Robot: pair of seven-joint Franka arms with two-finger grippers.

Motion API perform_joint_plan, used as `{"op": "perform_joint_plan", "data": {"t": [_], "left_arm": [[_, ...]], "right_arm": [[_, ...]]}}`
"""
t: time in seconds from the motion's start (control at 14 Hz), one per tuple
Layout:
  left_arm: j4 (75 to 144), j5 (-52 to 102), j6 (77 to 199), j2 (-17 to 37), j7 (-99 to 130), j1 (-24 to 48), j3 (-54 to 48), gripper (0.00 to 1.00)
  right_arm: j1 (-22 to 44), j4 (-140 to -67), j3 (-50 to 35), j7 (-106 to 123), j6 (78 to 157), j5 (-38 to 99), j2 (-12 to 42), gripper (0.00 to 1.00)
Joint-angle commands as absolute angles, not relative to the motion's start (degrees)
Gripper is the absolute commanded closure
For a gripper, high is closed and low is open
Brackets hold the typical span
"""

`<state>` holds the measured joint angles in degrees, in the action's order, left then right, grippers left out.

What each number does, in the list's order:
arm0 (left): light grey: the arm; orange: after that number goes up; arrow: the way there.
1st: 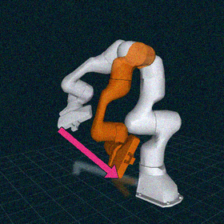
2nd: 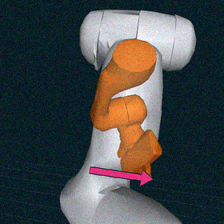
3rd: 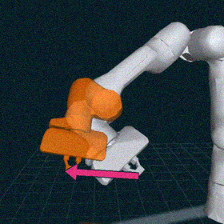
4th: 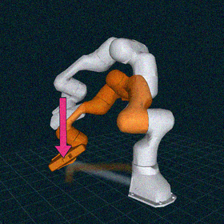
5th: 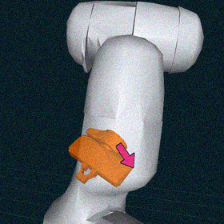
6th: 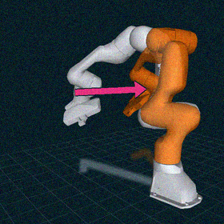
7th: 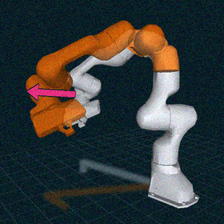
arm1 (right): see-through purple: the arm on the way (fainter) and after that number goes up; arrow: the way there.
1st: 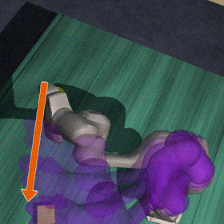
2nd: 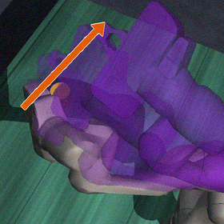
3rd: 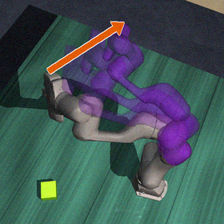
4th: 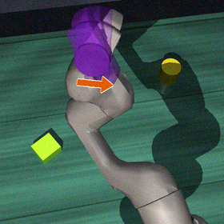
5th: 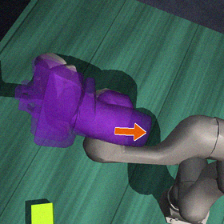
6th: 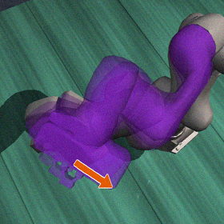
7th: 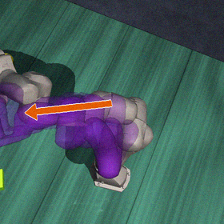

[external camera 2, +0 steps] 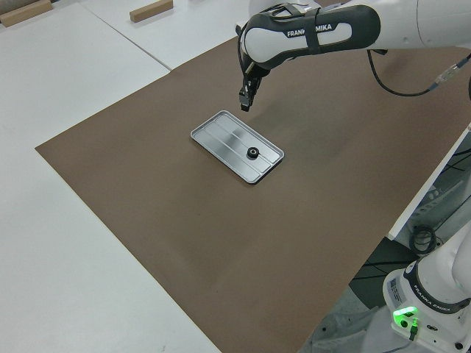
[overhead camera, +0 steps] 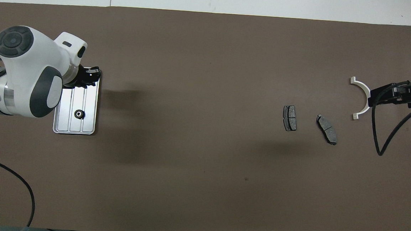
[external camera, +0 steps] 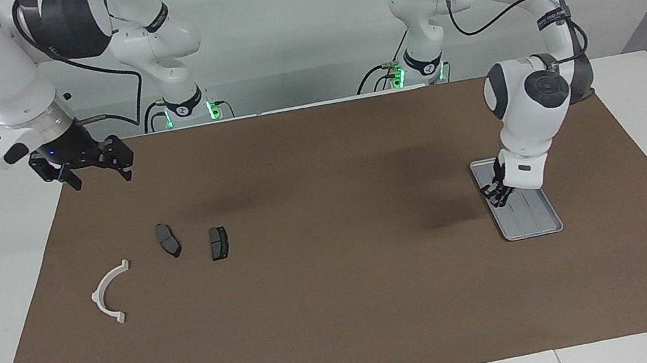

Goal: Pick bearing gear from pile to tray
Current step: 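Carry the second black part with the left gripper over the tray, then lower the second part into the tray and open the left gripper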

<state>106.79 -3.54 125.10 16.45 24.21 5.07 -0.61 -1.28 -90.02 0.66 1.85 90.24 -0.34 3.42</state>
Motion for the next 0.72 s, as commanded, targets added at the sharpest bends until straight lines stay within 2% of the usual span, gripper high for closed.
{"op": "perform_joint_plan", "data": {"t": [0.0,0.29,0.64], "left_arm": [[107.8,-4.0,127.5,16.5,18.6,1.5,-1.3,1.0],[108.8,-4.0,131.3,18.7,17.7,-0.6,-1.2,1.0],[113.4,-4.0,137.3,19.0,17.6,-1.8,-1.2,1.0]], "right_arm": [[-1.8,-91.7,0.4,2.3,89.9,-0.4,1.8,0.0],[-1.8,-91.7,0.4,2.1,90.1,-0.4,1.8,0.0],[-1.9,-91.8,0.4,2.4,90.3,-0.3,1.8,0.0]]}}
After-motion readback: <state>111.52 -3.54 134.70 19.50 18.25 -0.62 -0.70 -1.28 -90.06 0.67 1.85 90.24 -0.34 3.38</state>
